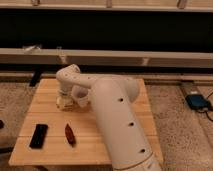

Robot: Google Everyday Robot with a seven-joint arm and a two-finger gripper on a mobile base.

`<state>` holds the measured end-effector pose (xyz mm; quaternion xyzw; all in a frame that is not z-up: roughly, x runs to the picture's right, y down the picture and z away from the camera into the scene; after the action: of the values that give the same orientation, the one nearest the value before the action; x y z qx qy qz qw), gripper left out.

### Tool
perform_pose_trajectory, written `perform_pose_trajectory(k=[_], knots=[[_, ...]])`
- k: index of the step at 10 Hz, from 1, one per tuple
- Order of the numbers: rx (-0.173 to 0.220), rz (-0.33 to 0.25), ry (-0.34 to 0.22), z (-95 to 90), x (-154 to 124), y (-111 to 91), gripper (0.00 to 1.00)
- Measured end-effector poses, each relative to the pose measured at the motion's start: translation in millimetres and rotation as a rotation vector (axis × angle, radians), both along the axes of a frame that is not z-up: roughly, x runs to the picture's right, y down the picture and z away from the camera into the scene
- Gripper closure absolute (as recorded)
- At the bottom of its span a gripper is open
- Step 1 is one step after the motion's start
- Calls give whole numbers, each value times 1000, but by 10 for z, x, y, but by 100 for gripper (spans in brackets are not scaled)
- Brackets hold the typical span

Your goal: Place the white sponge in the ceramic cup

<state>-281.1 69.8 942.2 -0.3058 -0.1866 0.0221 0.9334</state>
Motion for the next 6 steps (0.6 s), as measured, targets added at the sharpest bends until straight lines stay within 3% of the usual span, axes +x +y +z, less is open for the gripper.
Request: perform_pose_trajectory(k=[4,6], knots=[[-12,-46,-14,-29,-73,64,24],[-15,-68,-18,-28,-121,77,31]])
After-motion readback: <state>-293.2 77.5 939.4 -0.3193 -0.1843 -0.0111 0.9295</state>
